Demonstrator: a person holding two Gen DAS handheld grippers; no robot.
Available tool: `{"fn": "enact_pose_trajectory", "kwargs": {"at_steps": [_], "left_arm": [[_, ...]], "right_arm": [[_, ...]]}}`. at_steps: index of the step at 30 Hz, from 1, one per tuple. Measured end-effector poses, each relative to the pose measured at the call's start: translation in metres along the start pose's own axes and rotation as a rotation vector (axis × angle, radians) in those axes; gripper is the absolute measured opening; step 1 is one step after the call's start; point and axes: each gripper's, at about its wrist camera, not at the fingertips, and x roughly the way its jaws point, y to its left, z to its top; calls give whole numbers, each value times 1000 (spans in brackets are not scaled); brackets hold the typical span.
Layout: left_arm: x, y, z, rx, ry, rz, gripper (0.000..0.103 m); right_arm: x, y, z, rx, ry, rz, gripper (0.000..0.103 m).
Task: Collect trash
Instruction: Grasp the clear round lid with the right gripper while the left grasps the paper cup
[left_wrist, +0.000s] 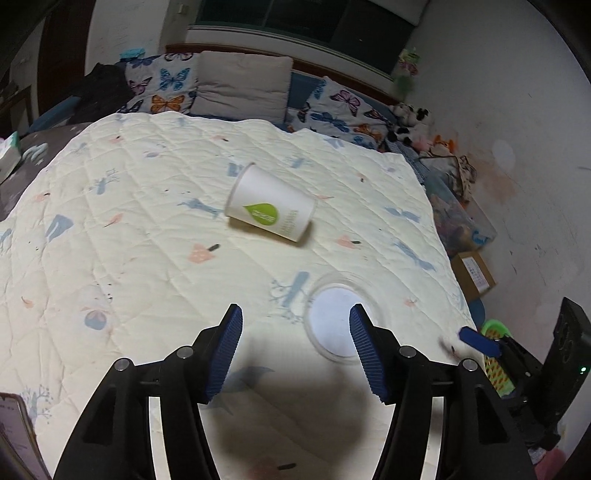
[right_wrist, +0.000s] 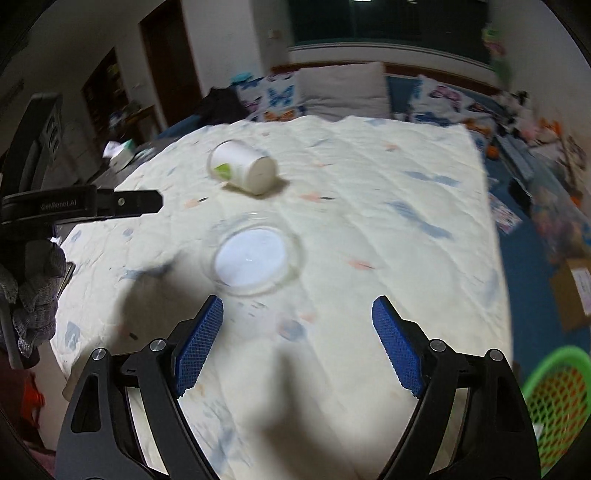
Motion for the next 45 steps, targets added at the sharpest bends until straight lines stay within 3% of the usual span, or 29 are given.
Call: {"fn": "enact_pose_trajectory", "kwargs": {"at_steps": [5,8,19,27,35,45], "left_arm": [[2,12,6,-35,-2,10,62],[3,17,10,-49,-3,11,62],[24,25,27,-114,13,-8,70],[49,35,44,-232,37,-29,71],[72,30,62,-302,40,-10,74],[107,32,78,-462,44,-6,74]], "right_arm": [[32,16,13,-48,41,38,84],[50,22,17,-75,77,63,90],[91,39,28,-147,127,57,95],[107,42,30,-147,139,45,94],[95,36,30,-133,105,35,91],[37,9,16,-57,34,3,92]]}}
